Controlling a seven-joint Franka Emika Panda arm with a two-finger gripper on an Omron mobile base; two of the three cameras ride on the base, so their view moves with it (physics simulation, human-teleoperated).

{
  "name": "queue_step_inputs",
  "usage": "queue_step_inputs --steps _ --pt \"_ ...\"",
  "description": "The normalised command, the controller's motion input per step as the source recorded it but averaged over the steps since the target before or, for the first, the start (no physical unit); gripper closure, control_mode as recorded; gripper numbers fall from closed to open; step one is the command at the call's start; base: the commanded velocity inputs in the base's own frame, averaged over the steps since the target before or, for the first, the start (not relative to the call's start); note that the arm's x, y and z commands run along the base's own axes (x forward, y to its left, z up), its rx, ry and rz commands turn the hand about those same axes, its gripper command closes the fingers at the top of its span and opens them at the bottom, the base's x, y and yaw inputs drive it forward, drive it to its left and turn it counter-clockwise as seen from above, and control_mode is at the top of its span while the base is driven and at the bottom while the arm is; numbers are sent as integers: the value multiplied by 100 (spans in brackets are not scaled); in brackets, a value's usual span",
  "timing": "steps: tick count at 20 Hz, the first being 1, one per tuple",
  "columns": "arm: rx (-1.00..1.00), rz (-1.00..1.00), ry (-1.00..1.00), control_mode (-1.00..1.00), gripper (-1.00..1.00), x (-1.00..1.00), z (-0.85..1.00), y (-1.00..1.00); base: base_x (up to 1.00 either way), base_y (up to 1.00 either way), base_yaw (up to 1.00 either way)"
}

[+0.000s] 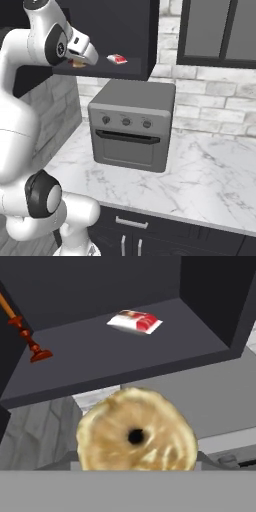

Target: Pick the candle and candle from the dining table and place them in the open cabinet. Close the cabinet after placing the objects.

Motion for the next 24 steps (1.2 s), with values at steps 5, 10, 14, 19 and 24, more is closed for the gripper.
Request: queue_step_inputs --steps 5,10,14,19,24 --pt "-3 0 0 -100 100 28 -1 8 0 0 0" --pt "-2 0 4 -100 100 21 -8 1 0 0 0" --pt "0 0 6 -100 100 17 -6 0 0 0 0" --pt "0 0 5 -100 100 17 -1 0 0 0 0" --pt "0 0 5 -100 100 20 0 0 0 0 0"
